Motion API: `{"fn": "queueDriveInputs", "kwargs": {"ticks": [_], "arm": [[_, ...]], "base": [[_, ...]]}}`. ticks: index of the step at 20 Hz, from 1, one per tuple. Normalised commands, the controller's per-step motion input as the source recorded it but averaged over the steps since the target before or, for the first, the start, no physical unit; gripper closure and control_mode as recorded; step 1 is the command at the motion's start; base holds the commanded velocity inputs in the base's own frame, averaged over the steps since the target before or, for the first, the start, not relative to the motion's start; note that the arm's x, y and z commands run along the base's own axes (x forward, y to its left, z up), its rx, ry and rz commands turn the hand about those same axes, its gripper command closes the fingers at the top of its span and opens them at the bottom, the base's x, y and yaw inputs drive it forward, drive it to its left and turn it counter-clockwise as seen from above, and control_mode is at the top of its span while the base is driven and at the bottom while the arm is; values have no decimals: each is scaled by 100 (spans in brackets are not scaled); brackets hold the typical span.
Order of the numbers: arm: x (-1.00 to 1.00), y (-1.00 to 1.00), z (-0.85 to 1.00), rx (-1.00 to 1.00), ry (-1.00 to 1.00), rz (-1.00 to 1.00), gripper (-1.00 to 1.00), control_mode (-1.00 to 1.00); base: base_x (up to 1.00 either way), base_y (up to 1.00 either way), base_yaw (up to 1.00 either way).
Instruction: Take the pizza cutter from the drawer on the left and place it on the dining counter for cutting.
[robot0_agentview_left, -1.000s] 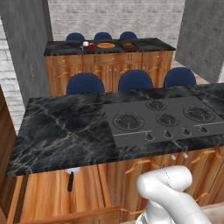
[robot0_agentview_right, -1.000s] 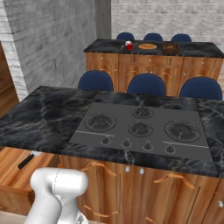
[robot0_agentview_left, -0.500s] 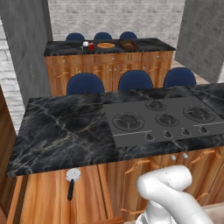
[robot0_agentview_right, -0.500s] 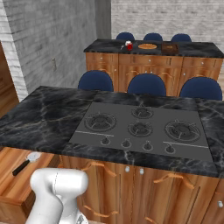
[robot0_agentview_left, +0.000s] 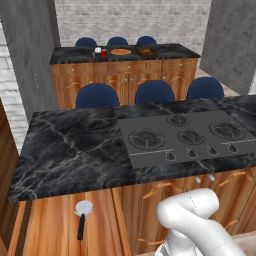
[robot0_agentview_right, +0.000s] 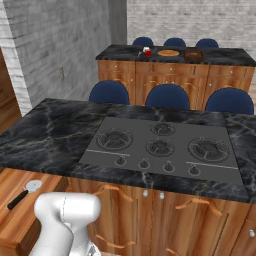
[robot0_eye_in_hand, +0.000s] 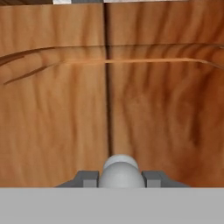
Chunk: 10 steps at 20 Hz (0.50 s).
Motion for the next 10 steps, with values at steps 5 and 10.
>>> {"fn": "queueDriveInputs", "kwargs": {"ticks": [5,10], "arm": [[-62,1,-23,0,1,0,100,-100],[-60,0,-22,0,1,0,100,-100]], "base": [[0,0,0],[0,0,0]]}}
